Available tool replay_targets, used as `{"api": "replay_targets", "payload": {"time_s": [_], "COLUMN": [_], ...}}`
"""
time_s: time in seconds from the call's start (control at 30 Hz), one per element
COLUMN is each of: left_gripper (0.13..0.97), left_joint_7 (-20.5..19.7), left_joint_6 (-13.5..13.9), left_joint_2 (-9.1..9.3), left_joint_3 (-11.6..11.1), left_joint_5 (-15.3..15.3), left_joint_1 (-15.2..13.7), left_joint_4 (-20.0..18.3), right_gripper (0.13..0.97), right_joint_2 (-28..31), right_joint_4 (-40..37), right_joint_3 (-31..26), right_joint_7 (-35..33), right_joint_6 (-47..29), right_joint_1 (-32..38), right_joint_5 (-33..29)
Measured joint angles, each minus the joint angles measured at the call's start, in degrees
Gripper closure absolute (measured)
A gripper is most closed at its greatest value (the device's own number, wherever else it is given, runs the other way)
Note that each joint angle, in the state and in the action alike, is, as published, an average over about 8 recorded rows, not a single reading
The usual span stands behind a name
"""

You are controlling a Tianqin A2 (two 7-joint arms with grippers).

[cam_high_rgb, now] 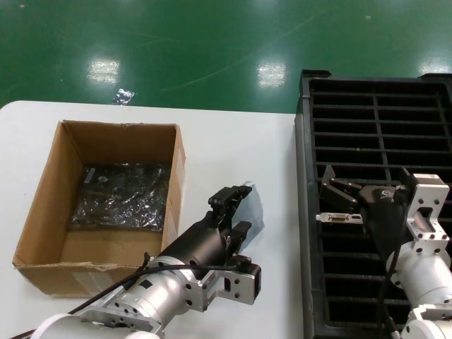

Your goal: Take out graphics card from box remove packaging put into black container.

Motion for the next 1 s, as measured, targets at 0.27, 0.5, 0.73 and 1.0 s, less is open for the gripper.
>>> {"api": "replay_targets", "payload": {"time_s": [0.27, 0.5, 0.73, 1.0], "left_gripper": [0.57, 0.466, 0.326, 0.21], "left_joint_7": [-0.5, -3.2, -6.7, -6.9], "left_joint_6": [0.6, 2.8, 4.3, 2.2], "left_joint_2": [0.03, 0.5, 1.63, 1.18], "left_joint_3": [-0.8, -4.3, -11.0, -12.1], "left_joint_5": [0.1, 0.1, 1.4, -3.2], "left_joint_1": [0.1, -0.2, 0.1, 1.2], "left_joint_4": [-1.2, -5.7, -11.7, -11.4], "right_gripper": [0.129, 0.129, 0.129, 0.129], "right_joint_2": [0.1, 0.2, 0.3, 1.3], "right_joint_4": [0.0, 0.0, 0.0, 0.3], "right_joint_3": [-0.1, -0.2, -0.2, -0.1], "right_joint_7": [0.3, 0.5, 0.3, -5.2], "right_joint_6": [0.0, 0.0, 0.1, 1.1], "right_joint_1": [0.0, 0.0, -0.1, -1.1], "right_joint_5": [-0.2, -0.3, 0.0, 5.8]}}
